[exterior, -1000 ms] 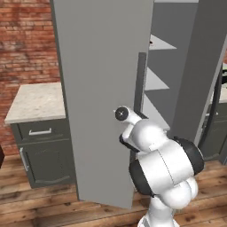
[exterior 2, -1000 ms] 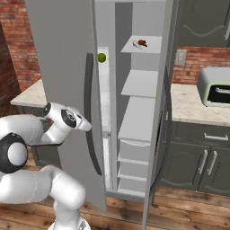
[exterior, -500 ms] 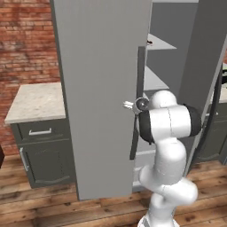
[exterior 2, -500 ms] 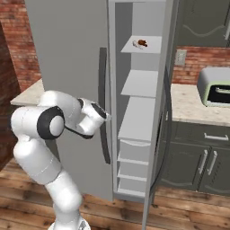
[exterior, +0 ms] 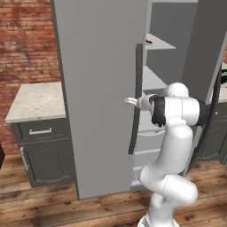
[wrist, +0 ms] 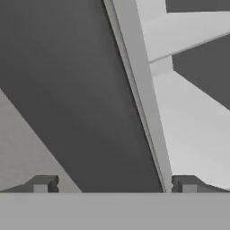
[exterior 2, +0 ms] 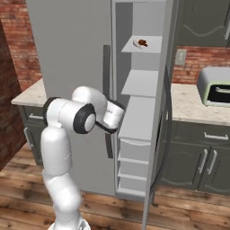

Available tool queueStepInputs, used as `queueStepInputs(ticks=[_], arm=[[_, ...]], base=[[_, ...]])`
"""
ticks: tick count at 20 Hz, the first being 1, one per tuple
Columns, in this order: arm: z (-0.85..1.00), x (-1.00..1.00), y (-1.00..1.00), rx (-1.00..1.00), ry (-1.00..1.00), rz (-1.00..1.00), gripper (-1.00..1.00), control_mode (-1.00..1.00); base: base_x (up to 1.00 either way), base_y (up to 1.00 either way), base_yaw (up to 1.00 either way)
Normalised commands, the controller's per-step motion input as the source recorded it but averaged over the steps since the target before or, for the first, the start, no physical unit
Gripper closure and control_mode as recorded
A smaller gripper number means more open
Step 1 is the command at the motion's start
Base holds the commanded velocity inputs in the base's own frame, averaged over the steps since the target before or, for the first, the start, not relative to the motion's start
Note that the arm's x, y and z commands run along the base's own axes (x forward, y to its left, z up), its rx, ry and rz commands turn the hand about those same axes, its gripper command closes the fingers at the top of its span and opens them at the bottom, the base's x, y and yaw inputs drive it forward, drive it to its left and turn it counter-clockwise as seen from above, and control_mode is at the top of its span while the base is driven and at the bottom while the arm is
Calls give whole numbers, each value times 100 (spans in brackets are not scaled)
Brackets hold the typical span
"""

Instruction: There's a fish in the fridge that needs to be moved to the freezer for freezing. Pick up the fish from the fridge, place it on any shelf in the freezer, and close the fridge and freezer doors when done.

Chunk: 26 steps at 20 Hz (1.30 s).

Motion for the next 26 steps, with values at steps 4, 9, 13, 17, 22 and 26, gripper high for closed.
queueStepInputs(ticks=[4,9,13,17,22,26], arm=[[6,48,0,0,0,1,-100,-100],[59,-28,0,-2,-17,0,-100,-100],[84,-35,-1,0,-32,0,-100,-100],[83,-53,-1,0,-38,0,-100,-100],[87,-68,-2,0,-40,0,-100,-100],[84,-75,-1,0,-33,-2,-100,-100]], base=[[0,0,0],[0,0,0],[0,0,0],[0,0,0],[0,0,0],[0,0,0]])
